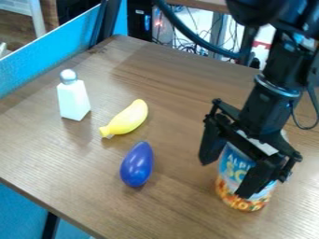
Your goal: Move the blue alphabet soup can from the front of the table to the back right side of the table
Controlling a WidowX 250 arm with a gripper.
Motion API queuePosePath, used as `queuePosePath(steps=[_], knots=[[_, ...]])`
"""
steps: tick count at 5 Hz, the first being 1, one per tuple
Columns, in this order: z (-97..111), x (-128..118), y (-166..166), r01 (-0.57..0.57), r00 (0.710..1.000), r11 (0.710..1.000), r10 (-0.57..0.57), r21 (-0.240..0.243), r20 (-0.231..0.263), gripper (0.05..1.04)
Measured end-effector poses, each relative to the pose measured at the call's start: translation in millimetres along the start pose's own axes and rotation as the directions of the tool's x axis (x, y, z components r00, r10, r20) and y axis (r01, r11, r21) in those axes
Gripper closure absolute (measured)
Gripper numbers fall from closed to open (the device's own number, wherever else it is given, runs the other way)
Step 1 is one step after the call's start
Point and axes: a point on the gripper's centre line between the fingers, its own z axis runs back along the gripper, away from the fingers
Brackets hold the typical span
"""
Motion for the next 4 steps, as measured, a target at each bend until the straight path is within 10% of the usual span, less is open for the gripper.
queuePosePath(steps=[4], knots=[[21,86,28,-0.158,0.982,0.984,0.165,-0.079,0.092,0.079]])
